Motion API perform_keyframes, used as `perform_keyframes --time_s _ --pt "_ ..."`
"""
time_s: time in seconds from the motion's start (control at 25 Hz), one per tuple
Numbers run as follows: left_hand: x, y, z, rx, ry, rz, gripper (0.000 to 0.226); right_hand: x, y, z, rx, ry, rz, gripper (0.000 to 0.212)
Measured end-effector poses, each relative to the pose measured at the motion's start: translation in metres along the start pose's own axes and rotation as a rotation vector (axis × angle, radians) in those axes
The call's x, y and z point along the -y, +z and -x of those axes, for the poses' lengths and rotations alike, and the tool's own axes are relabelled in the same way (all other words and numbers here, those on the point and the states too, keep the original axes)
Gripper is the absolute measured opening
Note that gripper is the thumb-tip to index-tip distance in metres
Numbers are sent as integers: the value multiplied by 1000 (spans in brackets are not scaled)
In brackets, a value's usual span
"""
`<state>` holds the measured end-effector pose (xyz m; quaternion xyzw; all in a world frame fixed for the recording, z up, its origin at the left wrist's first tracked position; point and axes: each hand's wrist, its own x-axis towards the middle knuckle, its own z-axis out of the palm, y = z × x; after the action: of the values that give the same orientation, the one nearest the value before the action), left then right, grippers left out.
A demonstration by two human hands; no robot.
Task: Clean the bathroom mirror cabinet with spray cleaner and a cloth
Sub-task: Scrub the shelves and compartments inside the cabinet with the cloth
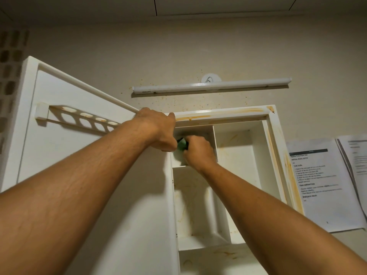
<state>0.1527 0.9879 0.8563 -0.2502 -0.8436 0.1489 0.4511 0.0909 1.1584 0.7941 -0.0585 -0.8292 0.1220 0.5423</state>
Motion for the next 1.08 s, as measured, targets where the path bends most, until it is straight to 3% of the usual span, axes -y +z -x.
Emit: perform_keyframes --time_s 0.12,0.2,0.28,0.36,0.44,0.6,0.68,0.76,0.84,0.92,1.08 --pt "0 3 0 -22 -6 -15 80 10 -10 -6 265 -232 192 18" --pt "0 7 -1 -42 -12 -36 83 12 -13 -6 316 -261 282 14" --pt "0 16 -3 -85 -5 -80 91 5 -6 -5 162 -175 251 4" --pt "2 26 -5 -133 9 -152 101 -7 4 -5 -39 9 59 12" --pt "3 32 -6 -164 13 -208 106 -13 8 -8 -98 43 -121 17" --pt "0 36 -7 -174 2 -222 108 -5 -3 -18 263 -297 137 23" --pt "-1 35 -7 -176 -7 -215 108 -2 -7 -21 363 -369 256 20" --pt "-2 33 -6 -164 -11 -204 108 -6 -4 -16 254 -285 236 11" --pt "-1 33 -6 -158 -9 -206 108 -14 2 -11 51 -103 114 13" --pt "0 32 -6 -159 -2 -210 108 -19 6 -11 -16 -67 -12 17" --pt "0 31 -7 -161 -3 -150 108 -12 -2 -21 304 -326 111 20"
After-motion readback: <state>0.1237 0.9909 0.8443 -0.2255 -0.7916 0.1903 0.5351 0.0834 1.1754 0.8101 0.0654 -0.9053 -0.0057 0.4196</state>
